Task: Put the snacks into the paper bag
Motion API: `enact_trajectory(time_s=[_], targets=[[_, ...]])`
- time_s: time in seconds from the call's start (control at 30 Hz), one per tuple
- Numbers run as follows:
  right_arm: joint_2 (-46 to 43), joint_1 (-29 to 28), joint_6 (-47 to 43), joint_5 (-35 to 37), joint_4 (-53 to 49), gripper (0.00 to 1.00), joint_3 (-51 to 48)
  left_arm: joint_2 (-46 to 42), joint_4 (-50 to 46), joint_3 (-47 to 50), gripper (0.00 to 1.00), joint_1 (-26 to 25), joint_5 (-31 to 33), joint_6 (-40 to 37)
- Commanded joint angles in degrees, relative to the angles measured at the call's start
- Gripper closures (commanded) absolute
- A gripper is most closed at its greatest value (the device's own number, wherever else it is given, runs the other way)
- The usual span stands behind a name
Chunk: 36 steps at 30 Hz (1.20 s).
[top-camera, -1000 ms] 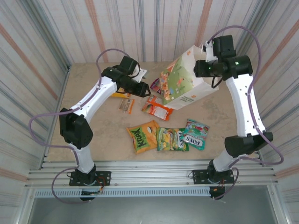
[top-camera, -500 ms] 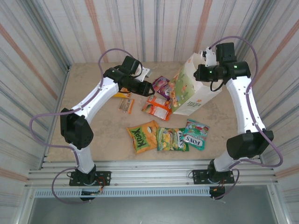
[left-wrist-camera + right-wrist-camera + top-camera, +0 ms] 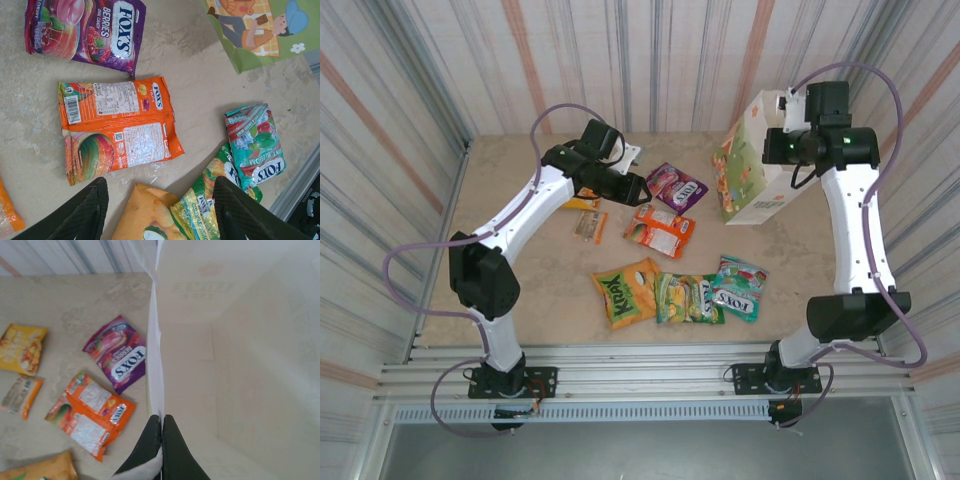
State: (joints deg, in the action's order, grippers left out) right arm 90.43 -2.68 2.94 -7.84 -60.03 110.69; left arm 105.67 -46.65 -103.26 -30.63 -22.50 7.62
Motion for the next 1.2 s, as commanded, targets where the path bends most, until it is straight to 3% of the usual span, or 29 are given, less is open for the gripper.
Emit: enact_trajectory(time_s=[0.0, 0.3, 0.47, 0.53, 0.7, 0.97, 1.17], targets=[[3.9, -1.5, -2.0, 4.2, -1.2, 1.00, 0.6, -0.5, -0.3, -0.1, 0.41, -0.4, -0.2, 0.5], [12.7, -4.3, -1.9, 4.0, -2.5, 1.00, 2.5, -0.2, -0.6, 0.3, 0.40, -0.3, 0.2, 0.3], [13.8, -4.3, -0.9, -1.1, -1.0, 0.77, 2.7, 0.1, -0.6, 0.2, 0.40, -0.4, 0.0, 0.3], [14.0, -4.2, -0.7, -3.2, -0.1, 0.73, 2.3, 0.1, 0.1, -0.2, 0.40, -0.3, -1.0, 0.6], [13.8, -3.9, -0.5, -5.1, 1.8, 0.72, 0.8, -0.2, 7.3, -2.3, 0.40, -0.1, -8.1, 4.0], [10.7, -3.5, -1.4, -7.7, 5.8, 0.63, -2.8, 2.3, 26.9, -6.8, 0.41, 0.6, -20.6, 14.1], [10.6, -3.2, -0.3, -4.6, 4.4, 0.57, -2.8, 5.9, 31.2, -11.8, 0.43, 0.6, -22.8, 17.2]])
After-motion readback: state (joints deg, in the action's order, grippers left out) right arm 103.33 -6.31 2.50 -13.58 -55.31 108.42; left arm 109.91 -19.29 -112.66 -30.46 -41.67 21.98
